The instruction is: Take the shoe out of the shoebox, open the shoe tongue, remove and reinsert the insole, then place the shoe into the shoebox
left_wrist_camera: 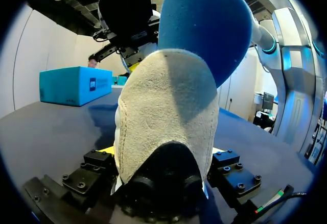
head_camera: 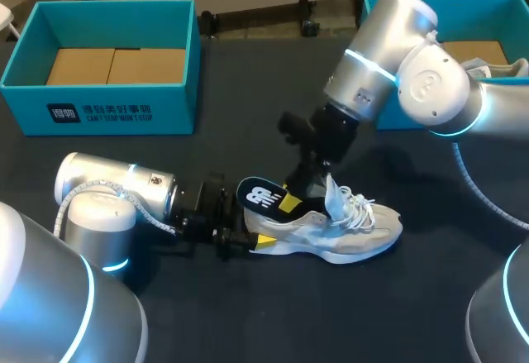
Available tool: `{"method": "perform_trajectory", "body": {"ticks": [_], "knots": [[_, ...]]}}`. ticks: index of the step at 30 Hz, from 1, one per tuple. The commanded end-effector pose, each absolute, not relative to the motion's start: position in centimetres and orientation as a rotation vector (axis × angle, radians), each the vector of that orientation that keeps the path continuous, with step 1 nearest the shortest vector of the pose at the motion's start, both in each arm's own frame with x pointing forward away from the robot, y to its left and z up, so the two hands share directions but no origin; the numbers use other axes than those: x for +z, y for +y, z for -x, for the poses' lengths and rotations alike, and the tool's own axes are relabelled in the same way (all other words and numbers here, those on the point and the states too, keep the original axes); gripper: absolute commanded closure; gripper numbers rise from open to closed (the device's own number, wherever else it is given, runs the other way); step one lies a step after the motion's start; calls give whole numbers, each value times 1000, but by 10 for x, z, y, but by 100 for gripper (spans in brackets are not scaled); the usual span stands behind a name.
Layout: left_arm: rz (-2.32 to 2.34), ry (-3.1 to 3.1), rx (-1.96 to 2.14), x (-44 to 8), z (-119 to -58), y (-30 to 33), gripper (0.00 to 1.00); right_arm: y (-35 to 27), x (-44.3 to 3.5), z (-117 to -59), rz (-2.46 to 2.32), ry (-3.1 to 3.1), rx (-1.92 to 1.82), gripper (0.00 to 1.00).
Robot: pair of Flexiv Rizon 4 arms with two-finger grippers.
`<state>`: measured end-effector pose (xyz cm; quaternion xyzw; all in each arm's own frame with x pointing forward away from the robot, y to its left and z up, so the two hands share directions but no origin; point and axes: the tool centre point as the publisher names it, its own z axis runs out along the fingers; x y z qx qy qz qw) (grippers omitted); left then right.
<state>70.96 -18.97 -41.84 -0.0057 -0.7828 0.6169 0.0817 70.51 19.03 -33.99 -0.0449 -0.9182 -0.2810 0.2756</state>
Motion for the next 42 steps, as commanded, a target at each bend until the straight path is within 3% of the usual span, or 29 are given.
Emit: {"method": "perform_trajectory", "body": {"ticks": [1,3,4,19,35,42], "knots": [[16,-2340,1843,-422,-710,-190,100,190,-342,-704,133,-2463,-757,76],[16,-2340,1843,-422,-710,-190,100,190,-343,-705,139,-2457,-760,86],[16,-2340,1843,-422,-710,-190,100,190,-343,-706,139,-2456,-762,100],[16,-2340,1843,-422,-710,-190,100,219,-276,-715,42,-2531,-929,100],[16,-2340,1843,-422,-710,-190,100,235,-279,-713,41,-2474,-1013,100],[16,-2340,1843,-422,-710,-190,100,258,-245,-730,26,-2434,-1178,100]]}}
